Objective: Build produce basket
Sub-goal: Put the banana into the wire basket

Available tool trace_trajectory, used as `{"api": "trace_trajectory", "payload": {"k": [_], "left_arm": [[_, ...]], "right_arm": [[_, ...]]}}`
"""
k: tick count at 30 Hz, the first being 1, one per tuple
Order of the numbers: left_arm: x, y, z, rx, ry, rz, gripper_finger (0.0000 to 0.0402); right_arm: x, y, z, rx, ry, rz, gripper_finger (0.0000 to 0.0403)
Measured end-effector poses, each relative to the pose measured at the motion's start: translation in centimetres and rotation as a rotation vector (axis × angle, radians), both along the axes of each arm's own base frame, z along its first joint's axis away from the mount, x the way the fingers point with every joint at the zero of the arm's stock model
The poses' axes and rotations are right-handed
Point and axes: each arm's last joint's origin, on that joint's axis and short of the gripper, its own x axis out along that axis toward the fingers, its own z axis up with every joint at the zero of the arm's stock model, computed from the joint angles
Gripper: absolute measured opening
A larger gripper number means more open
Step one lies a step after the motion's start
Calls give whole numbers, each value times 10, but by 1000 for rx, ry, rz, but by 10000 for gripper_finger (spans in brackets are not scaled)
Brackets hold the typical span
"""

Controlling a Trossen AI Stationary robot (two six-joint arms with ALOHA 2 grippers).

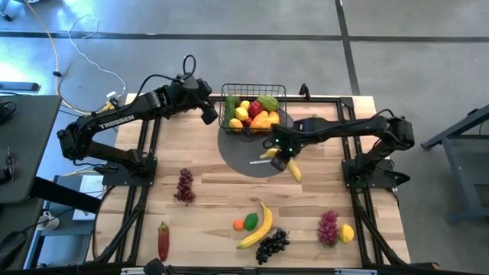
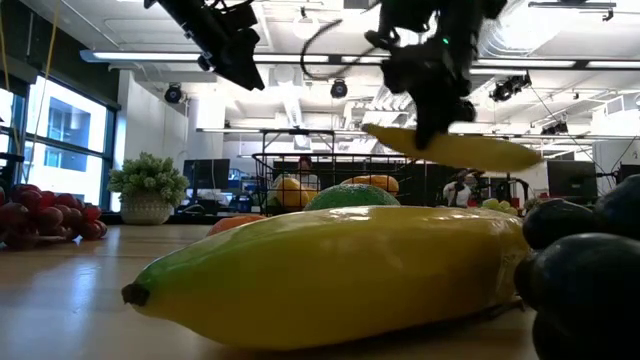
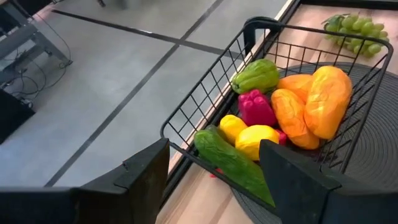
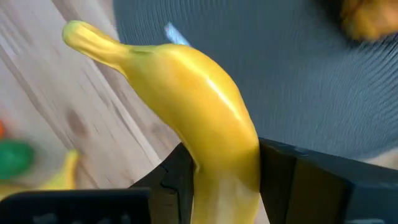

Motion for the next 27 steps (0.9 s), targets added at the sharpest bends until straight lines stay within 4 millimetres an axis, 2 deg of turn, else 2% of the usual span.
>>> {"api": "trace_trajectory", "payload": {"k": [6,12,19,27], "left_arm": [[0,0,0,1,0,1,239],[0,0,0,1,0,1,239],[0,0,0,1,0,1,239],[0,0,0,4,2,4,239]], "right_arm": [[14,-7,31,-95,-139,-66,106],[20,-30,56,-258,-234,-148,106],[17,-79,73,-408,-328,-263,106],[-1,-137,81,-477,-406,-449,106]]}}
